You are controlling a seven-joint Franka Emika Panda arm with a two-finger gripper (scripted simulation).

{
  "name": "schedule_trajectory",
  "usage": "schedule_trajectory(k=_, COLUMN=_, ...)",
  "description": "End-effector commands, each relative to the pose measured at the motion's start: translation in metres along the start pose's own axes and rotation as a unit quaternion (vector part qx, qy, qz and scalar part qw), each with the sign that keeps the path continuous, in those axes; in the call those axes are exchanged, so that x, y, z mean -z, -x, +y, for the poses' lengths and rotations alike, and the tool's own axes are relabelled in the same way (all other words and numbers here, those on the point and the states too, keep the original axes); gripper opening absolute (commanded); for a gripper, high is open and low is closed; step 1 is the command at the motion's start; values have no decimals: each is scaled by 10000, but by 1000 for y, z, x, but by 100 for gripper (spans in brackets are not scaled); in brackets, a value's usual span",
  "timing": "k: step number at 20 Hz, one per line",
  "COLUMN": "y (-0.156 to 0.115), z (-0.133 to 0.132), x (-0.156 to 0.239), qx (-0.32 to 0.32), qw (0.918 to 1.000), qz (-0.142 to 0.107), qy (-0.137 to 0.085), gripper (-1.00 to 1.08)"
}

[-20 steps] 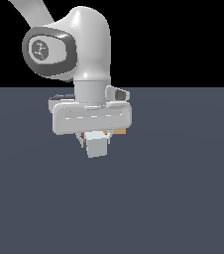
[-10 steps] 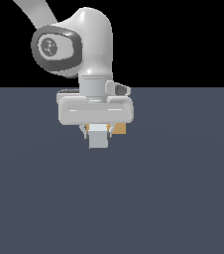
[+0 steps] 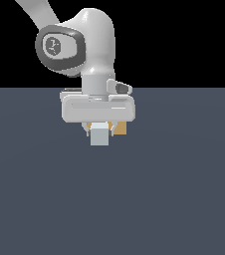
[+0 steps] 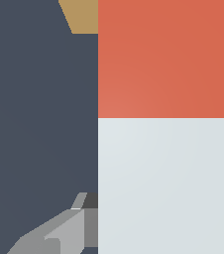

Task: Insert the peg into the horizontal hole in a box.

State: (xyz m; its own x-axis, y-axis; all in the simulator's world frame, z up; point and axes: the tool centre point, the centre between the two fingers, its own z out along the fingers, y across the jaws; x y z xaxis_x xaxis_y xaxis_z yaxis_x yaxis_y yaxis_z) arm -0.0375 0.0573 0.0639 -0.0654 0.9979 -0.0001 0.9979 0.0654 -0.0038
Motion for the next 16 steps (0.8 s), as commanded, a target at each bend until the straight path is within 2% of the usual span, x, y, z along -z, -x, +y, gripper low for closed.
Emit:
schedule_trajectory(k=1, y=0, z=2, x=2, qx=-9, qw=10000, qz=0, qy=19, gripper=-100)
schedule_trajectory(k=16, y=-6, z=1, x=2, qx=-1, qw=10000, qz=4, qy=14, gripper=-100)
